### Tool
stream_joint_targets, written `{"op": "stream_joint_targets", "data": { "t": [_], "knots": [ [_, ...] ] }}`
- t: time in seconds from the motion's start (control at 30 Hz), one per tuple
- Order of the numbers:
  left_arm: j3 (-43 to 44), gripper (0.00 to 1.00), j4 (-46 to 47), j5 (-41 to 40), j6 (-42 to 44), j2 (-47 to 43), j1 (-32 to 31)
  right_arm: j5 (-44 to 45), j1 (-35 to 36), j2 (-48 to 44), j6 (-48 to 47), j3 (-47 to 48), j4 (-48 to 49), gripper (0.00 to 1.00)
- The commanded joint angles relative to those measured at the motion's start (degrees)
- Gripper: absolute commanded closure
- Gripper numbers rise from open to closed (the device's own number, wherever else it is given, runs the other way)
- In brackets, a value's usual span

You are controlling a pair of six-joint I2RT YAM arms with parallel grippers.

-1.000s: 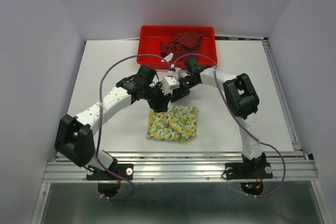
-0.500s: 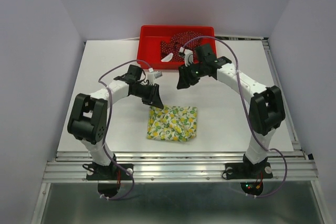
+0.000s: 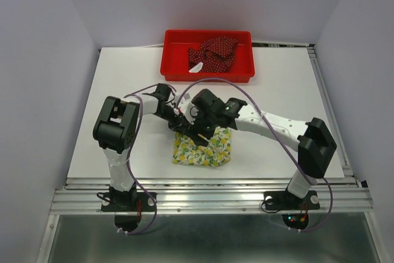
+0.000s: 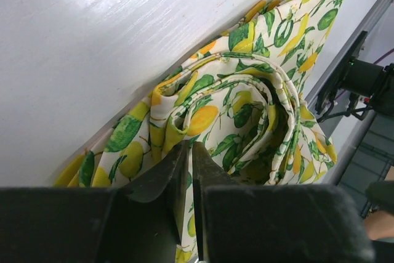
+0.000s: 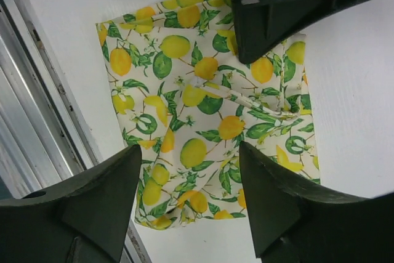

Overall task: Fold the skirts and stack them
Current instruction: Fold the skirt

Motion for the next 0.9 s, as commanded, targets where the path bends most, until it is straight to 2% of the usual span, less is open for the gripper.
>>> {"op": "stream_joint_targets", "data": {
  "t": [0.0, 0.2, 0.4, 0.5, 0.53, 0.7, 0.73, 0.8, 0.87],
  "knots": [
    [1.81, 0.8, -1.62, -3.97, 0.5, 1.01, 0.7, 10.52, 3.66, 1.18, 1.79, 0.58, 0.42, 0.3],
    [2.07, 0.8, -1.62, -4.41, 0.41, 1.63, 1.14, 19.57, 8.5, 4.08, 5.57, 0.33, 1.65, 0.3],
    [2.16, 0.8, -1.79, -4.76, 0.5, 2.07, 1.32, 23.18, 9.56, 7.16, 6.19, -1.7, 3.32, 0.33],
    [1.63, 0.8, -1.44, -5.2, 0.59, 1.98, 1.58, 26.17, 9.56, 7.34, 6.63, -2.22, 3.85, 0.5],
    [1.55, 0.81, -1.44, -5.38, 0.59, 2.15, 1.67, 26.79, 9.56, 6.38, 6.89, -2.49, 4.37, 0.61],
    [1.54, 0.87, -1.26, -7.92, 0.77, 2.77, 1.76, 26.89, 5.96, 3.83, 8.65, -4.42, 6.48, 0.85],
    [1.54, 0.9, -1.27, -8.19, 0.94, 2.77, 1.76, 26.01, 4.21, 2.95, 9.0, -4.68, 6.66, 0.93],
    [1.28, 0.92, -1.18, -8.72, 1.03, 2.86, 1.93, 25.31, 2.27, 1.72, 10.14, -5.65, 7.19, 0.99],
    [0.93, 0.94, -1.18, -9.07, 1.21, 2.59, 2.11, 22.41, -1.49, -0.29, 11.37, -6.27, 7.54, 0.99]
  ]
}}
